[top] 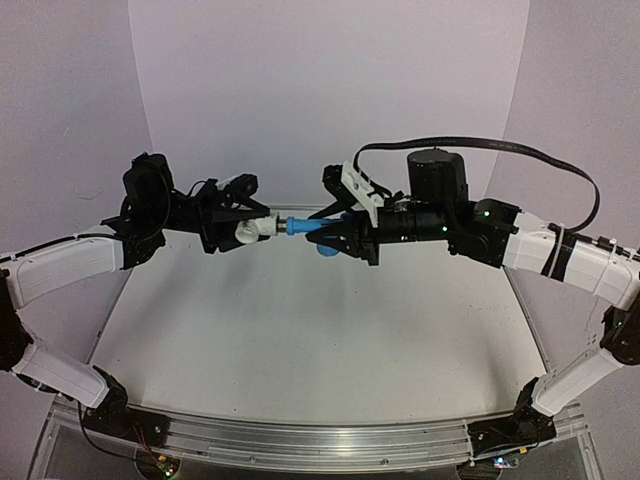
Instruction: Install the water faucets
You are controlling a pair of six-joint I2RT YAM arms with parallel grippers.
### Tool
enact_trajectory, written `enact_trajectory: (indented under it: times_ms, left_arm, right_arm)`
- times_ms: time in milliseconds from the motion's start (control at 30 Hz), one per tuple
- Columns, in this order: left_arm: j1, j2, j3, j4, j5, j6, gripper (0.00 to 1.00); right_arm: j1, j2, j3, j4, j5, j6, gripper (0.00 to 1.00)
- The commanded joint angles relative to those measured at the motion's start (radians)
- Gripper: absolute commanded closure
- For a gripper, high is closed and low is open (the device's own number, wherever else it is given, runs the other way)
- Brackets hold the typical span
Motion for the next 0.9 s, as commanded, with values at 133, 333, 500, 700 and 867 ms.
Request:
enact_trajectory:
  times_ms: [133,333,500,700,867]
  left_arm:
    - [0.002,-0.019,0.015,0.05,0.016,0.007,1.0]
    - [0.002,-0.021,0.01,0.027,0.018,0.024,1.0]
    - [0.002,-0.021,0.016,-0.017,0.022,0.052,1.0]
    - [0.001,-0.022,0.021,-0.049,0.019,0.077,1.0]
    - [0.001,-0.025,0.033,-0.06,0.003,0.091,1.0]
  right_arm:
    - [0.001,0.016,0.058,0.104,-0.029,0.048,1.0]
    - [0.001,0.014,0.065,0.107,-0.031,0.055,1.0]
    - [0.0,0.008,0.067,0.108,-0.036,0.06,1.0]
    - [0.0,0.016,0.08,0.106,-0.06,0.077,1.0]
    - [0.0,0.049,0.084,0.121,-0.118,0.115,1.0]
